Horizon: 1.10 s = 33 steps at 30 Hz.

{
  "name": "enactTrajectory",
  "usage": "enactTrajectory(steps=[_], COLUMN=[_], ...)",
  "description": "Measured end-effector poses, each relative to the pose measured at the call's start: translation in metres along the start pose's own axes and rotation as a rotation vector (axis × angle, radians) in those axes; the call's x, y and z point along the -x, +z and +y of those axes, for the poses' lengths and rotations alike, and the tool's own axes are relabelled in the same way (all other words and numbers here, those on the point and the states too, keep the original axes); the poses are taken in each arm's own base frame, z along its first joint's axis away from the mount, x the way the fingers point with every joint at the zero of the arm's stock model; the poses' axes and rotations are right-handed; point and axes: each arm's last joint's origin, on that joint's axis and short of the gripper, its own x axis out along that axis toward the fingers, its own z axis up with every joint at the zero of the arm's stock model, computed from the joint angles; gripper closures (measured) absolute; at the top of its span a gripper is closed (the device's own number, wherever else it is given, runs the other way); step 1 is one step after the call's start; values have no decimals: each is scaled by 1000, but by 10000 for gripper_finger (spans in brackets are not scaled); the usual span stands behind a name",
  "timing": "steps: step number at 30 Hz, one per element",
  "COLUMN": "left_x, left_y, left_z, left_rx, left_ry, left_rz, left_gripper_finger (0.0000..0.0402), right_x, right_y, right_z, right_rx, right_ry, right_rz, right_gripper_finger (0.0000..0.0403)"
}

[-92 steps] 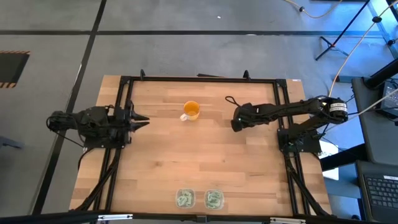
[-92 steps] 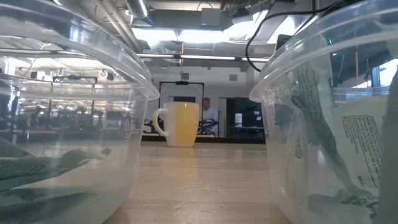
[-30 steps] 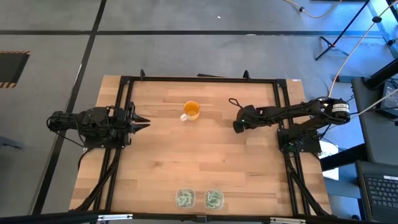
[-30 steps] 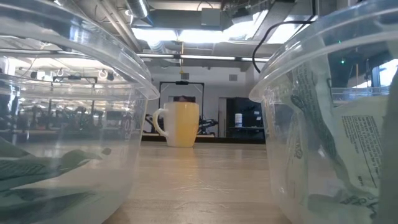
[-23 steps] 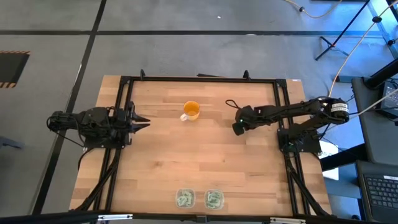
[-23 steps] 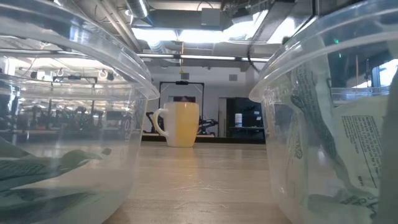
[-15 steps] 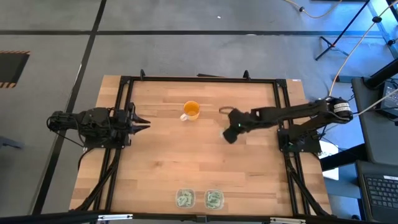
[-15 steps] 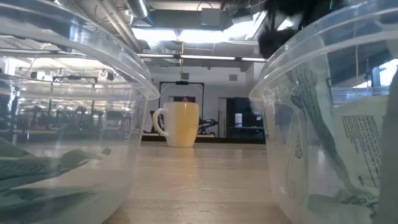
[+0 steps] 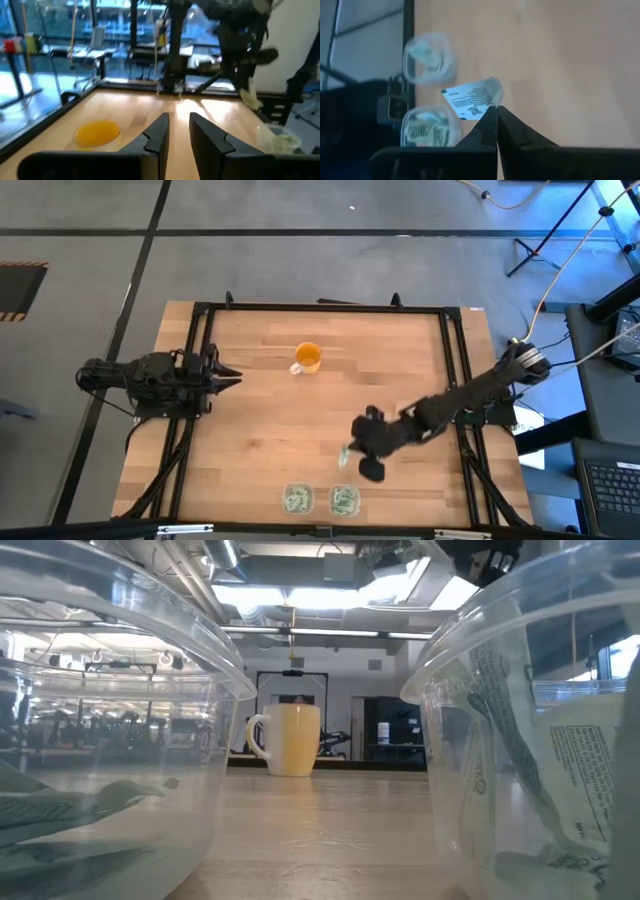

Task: Pick and place items into bin
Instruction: Put the green stevia packet into the right transparent bin

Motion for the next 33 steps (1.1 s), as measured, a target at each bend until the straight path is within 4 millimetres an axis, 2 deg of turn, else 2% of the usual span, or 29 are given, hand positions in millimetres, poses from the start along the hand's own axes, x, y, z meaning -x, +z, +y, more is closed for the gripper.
enactTrajectory(steps=[8,14,18,28,33], left_x=[-11,-12,-12,-12,-12], left_y=[-23,-25,-25,-26,-27], left_z=[0,0,0,0,0], left_rx=[4,19,12,10,9], left_ry=[-9,-10,-11,-11,-10], left_rz=[-50,-52,-53,-42,-37], left_gripper_finger=[332,332,332,332,332], right_x=[-40,-57,-62,-79,-84], right_y=[-22,-42,-51,-64,-66], right_z=[35,51,61,63,62], right_rx=[27,-6,15,52,51], right_ry=[137,179,209,179,170], right_rz=[85,144,142,152,159], right_gripper_finger=[403,403,403,402,388])
